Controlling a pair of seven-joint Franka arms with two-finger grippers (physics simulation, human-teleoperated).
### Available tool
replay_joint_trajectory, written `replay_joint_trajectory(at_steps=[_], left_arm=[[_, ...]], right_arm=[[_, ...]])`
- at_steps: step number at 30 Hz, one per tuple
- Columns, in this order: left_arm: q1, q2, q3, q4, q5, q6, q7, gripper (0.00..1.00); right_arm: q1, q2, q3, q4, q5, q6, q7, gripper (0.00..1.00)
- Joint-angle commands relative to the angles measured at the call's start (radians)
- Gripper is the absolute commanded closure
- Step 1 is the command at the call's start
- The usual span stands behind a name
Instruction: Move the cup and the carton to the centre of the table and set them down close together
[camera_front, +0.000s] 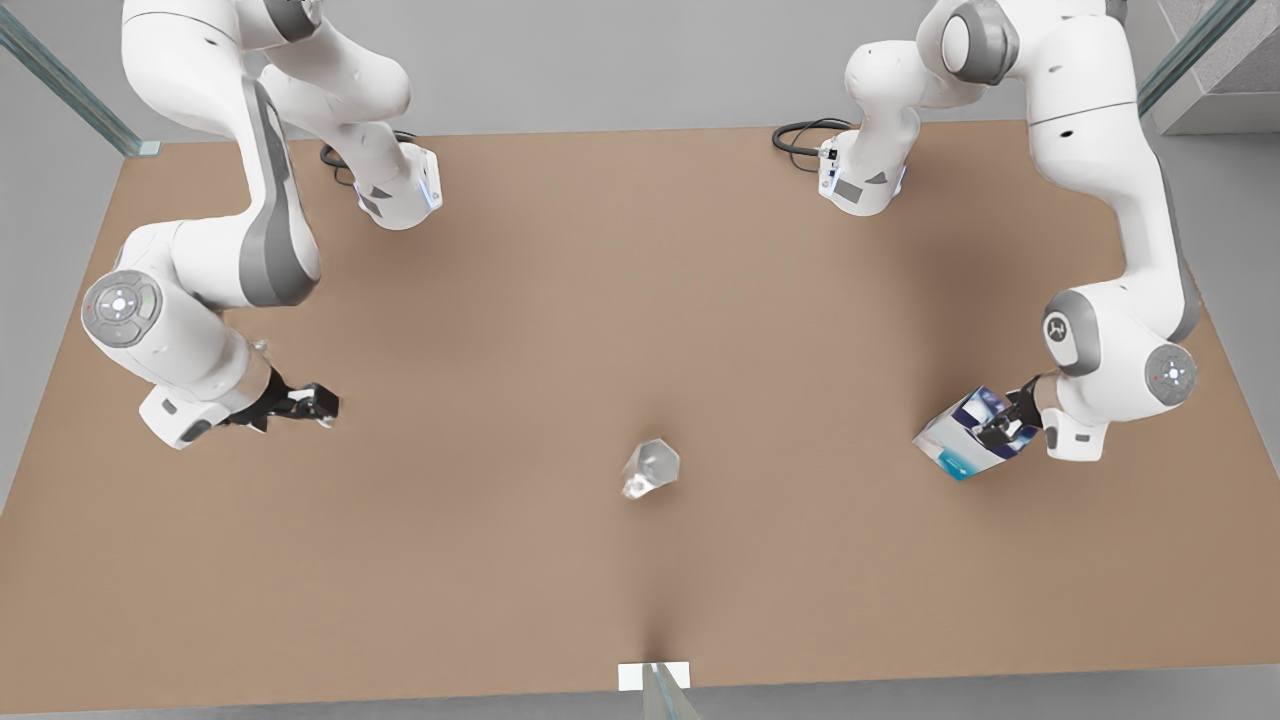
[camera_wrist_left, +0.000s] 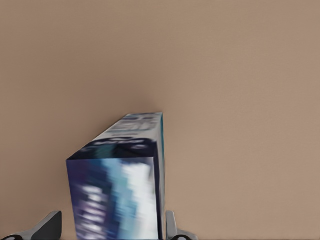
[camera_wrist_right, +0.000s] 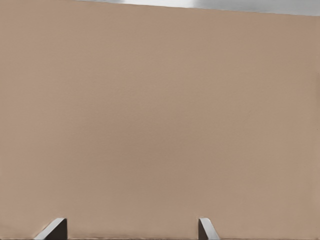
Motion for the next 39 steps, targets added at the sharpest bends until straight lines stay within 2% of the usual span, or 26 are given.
replay_joint_trajectory(at_steps=[1, 3, 4, 6, 10, 11, 14, 16, 21, 25, 27, 29, 31, 39], left_arm=[[0.0, 0.001, 0.0, 0.0, 0.0, 0.0, 0.0, 0.0], [-0.001, 0.015, 0.0, 0.001, -0.002, 0.003, 0.0, 0.0], [-0.001, 0.015, 0.0, 0.001, -0.006, 0.003, -0.008, 0.07], [-0.001, 0.016, 0.0, 0.001, -0.023, 0.003, -0.012, 0.34], [-0.003, 0.024, 0.0, 0.003, -0.023, 0.002, -0.012, 0.53], [-0.003, 0.025, 0.0, 0.004, -0.023, 0.003, -0.012, 0.54], [-0.004, 0.016, -0.002, 0.026, -0.023, -0.024, -0.015, 0.53], [-0.015, -0.004, -0.009, 0.125, -0.014, -0.15, -0.037, 0.53], [-0.282, -0.073, -0.012, 0.147, -0.023, -0.261, -0.17, 0.51], [-0.322, -0.099, -0.228, 0.147, -0.025, -0.293, -0.362, 0.51], [-0.398, -0.071, -0.275, 0.176, -0.026, -0.229, -0.511, 0.51], [-0.5, 0.036, -0.275, 0.309, -0.026, -0.205, -0.673, 0.51], [-0.572, 0.078, -0.275, 0.313, -0.025, -0.123, -0.787, 0.51], [-0.63, 0.187, -0.275, 0.365, -0.026, -0.052, -0.864, 0.51]], right_arm=[[0.003, 0.001, -0.002, 0.001, 0.0, -0.002, -0.004, 0.0], [0.003, 0.004, -0.002, 0.012, -0.055, -0.005, -0.008, 0.0], [0.001, 0.006, -0.017, 0.025, -0.055, -0.006, -0.008, 0.0], [0.001, 0.01, -0.022, 0.027, -0.055, -0.008, -0.006, 0.0], [-0.065, 0.026, -0.031, 0.094, -0.04, -0.04, -0.005, 0.0], [-0.086, 0.024, -0.031, 0.143, -0.037, -0.111, -0.005, 0.0], [-0.097, 0.023, -0.03, 0.173, -0.031, -0.1, 0.0, 0.0], [-0.099, 0.029, -0.03, 0.193, -0.029, -0.1, 0.005, 0.0], [-0.096, 0.033, -0.028, 0.191, -0.031, -0.1, 0.005, 0.0], [-0.103, 0.03, -0.039, 0.194, -0.032, -0.1, 0.003, 0.0], [-0.108, 0.03, -0.045, 0.2, -0.032, -0.1, -0.003, 0.0], [-0.115, 0.027, -0.07, 0.22, -0.032, -0.111, -0.005, 0.0], [-0.109, 0.033, -0.067, 0.219, -0.032, -0.105, -0.005, 0.0], [-0.102, 0.038, -0.059, 0.22, -0.029, -0.103, -0.005, 0.0]])
